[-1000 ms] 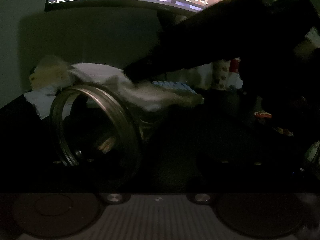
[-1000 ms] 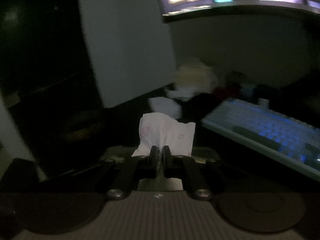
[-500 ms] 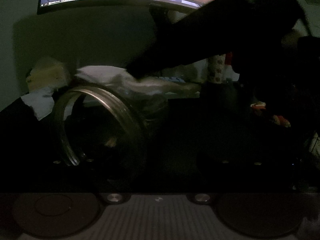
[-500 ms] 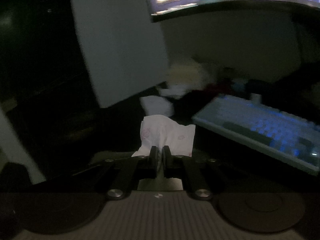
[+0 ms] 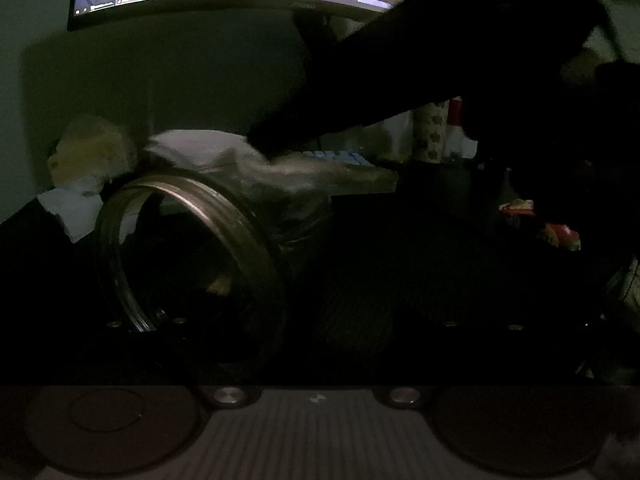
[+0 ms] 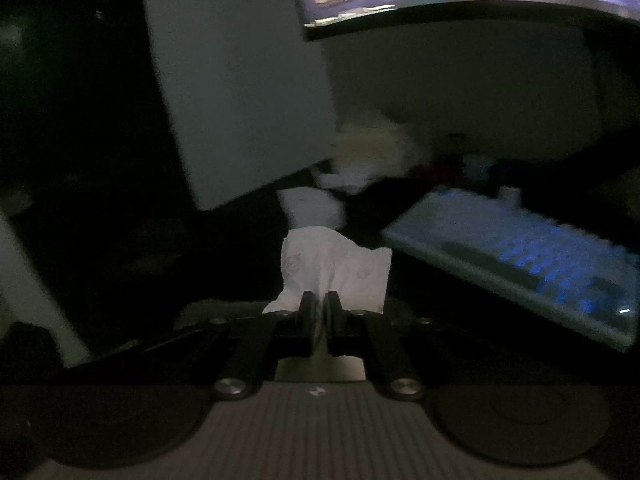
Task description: Clean container
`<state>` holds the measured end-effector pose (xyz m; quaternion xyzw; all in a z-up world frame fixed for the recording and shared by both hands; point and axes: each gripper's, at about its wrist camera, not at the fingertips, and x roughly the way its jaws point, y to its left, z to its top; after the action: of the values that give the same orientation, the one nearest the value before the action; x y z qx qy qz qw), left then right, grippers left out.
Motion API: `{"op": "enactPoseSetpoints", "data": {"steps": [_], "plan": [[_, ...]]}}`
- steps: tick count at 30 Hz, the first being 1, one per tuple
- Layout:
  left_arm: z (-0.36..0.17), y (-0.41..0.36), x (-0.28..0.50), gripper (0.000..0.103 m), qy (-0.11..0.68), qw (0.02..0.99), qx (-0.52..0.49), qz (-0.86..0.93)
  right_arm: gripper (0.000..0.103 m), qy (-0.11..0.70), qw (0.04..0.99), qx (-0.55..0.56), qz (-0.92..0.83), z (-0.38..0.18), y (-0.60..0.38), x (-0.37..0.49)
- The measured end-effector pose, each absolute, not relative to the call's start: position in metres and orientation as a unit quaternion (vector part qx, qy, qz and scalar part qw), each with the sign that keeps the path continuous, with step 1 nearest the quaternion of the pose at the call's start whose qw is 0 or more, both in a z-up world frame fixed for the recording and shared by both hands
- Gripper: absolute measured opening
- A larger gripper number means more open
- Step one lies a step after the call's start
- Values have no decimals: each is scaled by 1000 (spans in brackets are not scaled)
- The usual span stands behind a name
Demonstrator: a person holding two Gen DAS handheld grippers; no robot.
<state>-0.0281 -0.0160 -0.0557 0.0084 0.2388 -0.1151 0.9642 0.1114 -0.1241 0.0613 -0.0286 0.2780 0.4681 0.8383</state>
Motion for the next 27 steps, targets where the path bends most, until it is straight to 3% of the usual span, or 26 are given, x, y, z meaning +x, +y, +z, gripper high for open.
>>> {"op": "enactPoseSetpoints", "data": {"steps": [12,21,27], "plan": [[-52,-6,-32,84,235,964,4,-122,7,261,811,-31,522,67,-111,81],[-52,0,-30,83,238,965,14,-112,7,258,860,-4,440,54,-128,109],[-52,-1,-29,83,241,965,19,-104,7,237,822,-2,518,57,-113,78]]}}
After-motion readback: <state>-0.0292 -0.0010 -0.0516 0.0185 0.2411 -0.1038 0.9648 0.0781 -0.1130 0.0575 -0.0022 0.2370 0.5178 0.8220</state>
